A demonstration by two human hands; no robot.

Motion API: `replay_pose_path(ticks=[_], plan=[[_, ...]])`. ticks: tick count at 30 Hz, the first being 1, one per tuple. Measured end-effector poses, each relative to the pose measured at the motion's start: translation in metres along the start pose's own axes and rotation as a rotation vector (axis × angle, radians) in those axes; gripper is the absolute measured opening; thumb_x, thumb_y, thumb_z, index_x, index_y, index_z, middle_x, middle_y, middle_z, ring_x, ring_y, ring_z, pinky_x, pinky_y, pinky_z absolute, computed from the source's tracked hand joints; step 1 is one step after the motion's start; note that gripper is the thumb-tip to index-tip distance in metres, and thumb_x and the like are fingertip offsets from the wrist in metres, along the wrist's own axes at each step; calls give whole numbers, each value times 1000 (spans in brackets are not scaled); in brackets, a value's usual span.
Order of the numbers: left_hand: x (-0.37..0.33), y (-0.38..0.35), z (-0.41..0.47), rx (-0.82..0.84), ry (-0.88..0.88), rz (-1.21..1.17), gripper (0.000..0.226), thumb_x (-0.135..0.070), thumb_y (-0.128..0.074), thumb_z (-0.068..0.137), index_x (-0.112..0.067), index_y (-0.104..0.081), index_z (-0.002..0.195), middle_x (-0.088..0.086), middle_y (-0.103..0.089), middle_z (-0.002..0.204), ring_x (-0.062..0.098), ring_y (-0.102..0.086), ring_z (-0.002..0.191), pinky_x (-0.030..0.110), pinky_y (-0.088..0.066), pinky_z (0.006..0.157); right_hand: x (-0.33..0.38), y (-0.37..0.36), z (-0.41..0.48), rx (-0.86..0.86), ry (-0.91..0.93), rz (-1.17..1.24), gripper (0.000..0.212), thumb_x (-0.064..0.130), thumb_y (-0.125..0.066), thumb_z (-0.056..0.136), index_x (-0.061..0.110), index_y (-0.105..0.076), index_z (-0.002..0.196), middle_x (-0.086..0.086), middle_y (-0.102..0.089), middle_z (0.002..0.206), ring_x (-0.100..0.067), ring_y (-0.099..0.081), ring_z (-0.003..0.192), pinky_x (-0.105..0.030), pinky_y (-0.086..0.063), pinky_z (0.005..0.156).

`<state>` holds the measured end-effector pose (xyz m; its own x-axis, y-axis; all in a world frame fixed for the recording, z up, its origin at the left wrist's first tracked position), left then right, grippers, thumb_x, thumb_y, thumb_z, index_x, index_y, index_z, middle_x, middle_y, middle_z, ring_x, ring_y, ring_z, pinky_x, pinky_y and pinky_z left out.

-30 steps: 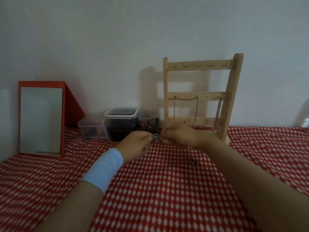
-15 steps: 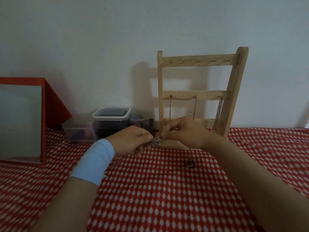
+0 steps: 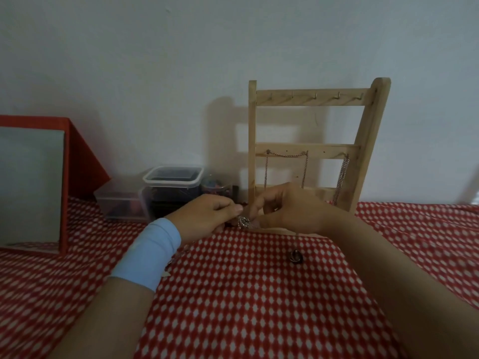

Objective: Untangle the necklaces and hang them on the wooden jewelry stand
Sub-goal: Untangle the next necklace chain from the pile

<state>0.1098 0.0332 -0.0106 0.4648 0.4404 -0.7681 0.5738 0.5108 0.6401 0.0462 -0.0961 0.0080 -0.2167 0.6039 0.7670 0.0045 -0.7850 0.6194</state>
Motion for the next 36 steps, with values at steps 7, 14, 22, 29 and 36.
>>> replay_pose_path(ticks=[7, 14, 22, 29, 36], plan=[[-2, -6, -2, -34, -42, -408, 44, -33, -43, 101, -20, -63, 64, 1, -66, 64, 7, -39, 39, 15, -30, 39, 2, 11, 1, -88, 43, -139, 23, 0, -78, 82, 22, -73, 84, 6, -75, 93, -5, -69, 93, -13, -49, 83], [4, -8, 1, 6, -23, -482, 23, -17, -51, 97, -7, -61, 79, 4, -71, 81, 8, -41, 41, 13, -31, 39, -4, 13, 4, -83, -76, -266, 28, 29, -88, 74, 39, -80, 99, 21, -75, 108, -2, -64, 109, -34, -49, 104], [1, -4, 3, -68, -6, -280, 16, -20, -57, 95, -15, -68, 85, -7, -69, 71, 8, -60, 57, 21, -44, 54, 7, 5, -3, -50, -119, -323, 74, 48, -88, 68, 35, -62, 136, 16, -60, 141, 1, -51, 128, -26, -38, 112], [2, -6, 1, -3, -30, -431, 14, -18, -59, 94, -15, -71, 102, -4, -51, 55, 11, -44, 53, 24, -37, 56, 7, 10, -4, -101, -94, -37, 35, 45, -56, 98, 22, -75, 118, 29, -70, 76, 14, -65, 75, -11, -52, 81], [-21, 15, -1, -213, -191, -63, 25, -37, -74, 80, -33, -56, 96, 0, -70, 84, 9, -65, 72, 24, -51, 69, -1, 1, -4, -86, -175, 99, 79, 63, -42, 91, -8, -69, 110, 3, -45, 43, -8, -35, 39, -16, -32, 45]])
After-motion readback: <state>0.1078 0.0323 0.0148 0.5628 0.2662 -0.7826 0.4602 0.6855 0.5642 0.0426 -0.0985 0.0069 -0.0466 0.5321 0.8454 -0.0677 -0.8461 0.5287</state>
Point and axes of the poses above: each hand's wrist, its own z-axis towards the middle knuckle, its own y-axis out of the back of the hand, x = y × z, the point moved 8 cm from there along z, towards the middle knuckle
